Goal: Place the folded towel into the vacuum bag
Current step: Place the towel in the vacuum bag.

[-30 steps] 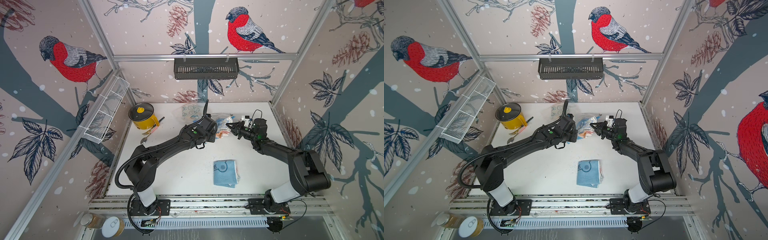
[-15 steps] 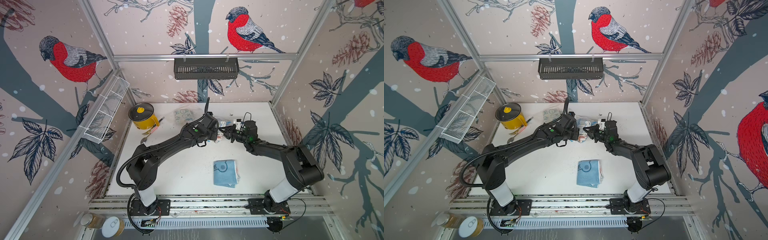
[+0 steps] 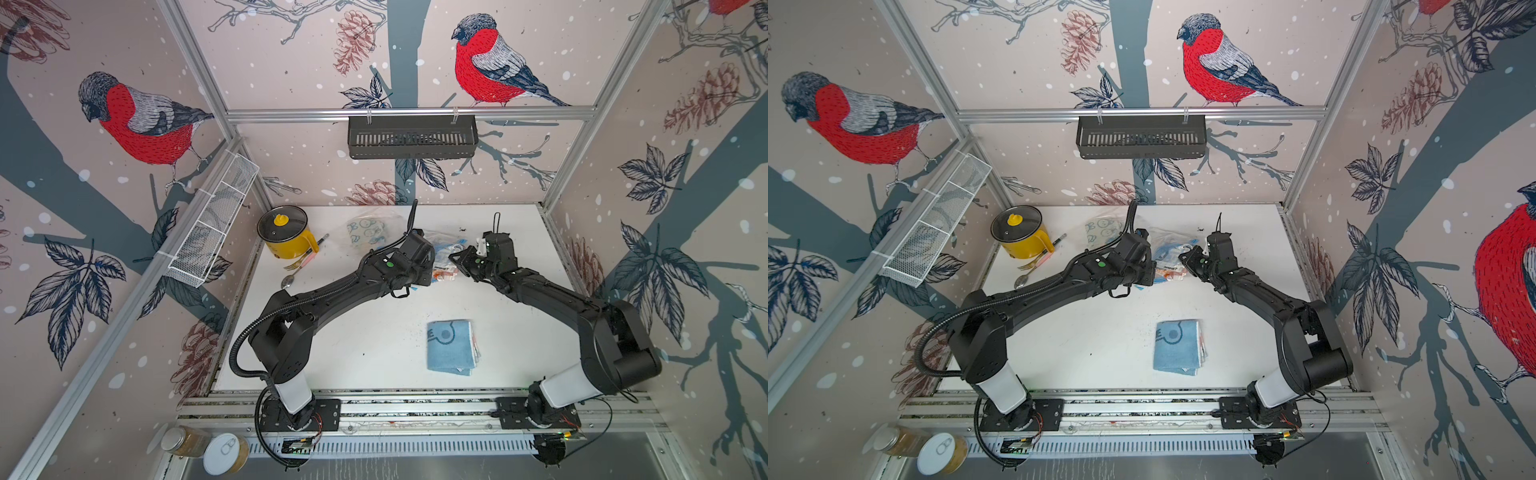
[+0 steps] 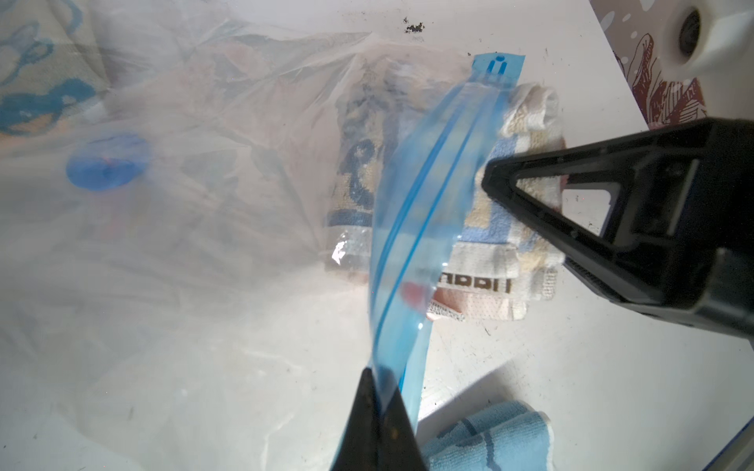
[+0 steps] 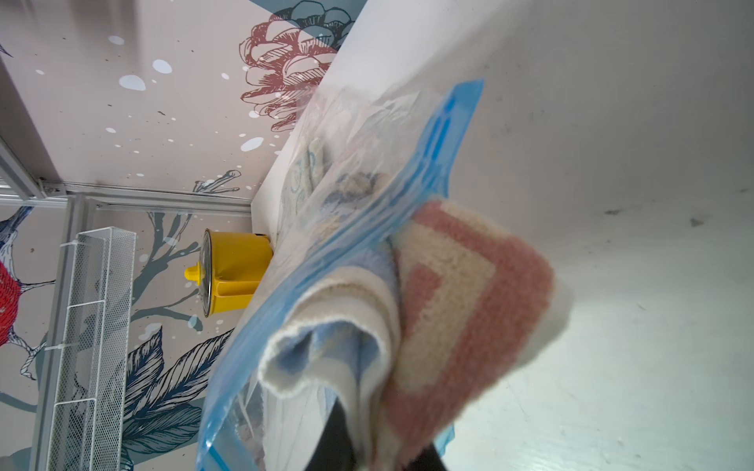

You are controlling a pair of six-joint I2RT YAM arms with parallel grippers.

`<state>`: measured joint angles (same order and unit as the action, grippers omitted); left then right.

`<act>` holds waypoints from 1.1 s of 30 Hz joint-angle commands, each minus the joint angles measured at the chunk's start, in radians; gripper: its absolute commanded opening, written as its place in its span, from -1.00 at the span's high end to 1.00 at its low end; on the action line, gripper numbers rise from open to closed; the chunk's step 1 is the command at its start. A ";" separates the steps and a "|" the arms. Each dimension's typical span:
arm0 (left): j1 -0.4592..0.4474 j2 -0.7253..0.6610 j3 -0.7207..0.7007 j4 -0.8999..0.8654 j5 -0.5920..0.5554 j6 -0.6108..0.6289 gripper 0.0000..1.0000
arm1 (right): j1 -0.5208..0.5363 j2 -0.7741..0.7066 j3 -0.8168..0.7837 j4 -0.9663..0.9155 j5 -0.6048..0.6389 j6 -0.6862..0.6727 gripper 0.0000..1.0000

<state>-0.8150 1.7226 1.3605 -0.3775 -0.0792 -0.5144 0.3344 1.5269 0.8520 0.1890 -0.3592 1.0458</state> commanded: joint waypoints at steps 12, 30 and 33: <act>-0.001 0.034 0.029 0.026 0.056 0.005 1.00 | 0.070 0.106 0.013 0.196 -0.075 0.175 0.69; 0.010 -0.004 0.013 0.024 0.022 0.005 1.00 | 0.060 0.088 -0.010 0.052 0.000 0.139 -0.06; 0.011 -0.015 0.005 0.019 0.013 0.009 1.00 | 0.031 0.052 -0.030 0.016 0.008 0.112 -0.29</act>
<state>-0.8066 1.7214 1.3705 -0.3698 -0.0387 -0.5014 0.3801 1.6066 0.8337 0.2474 -0.3840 1.1988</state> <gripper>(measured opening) 0.049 0.632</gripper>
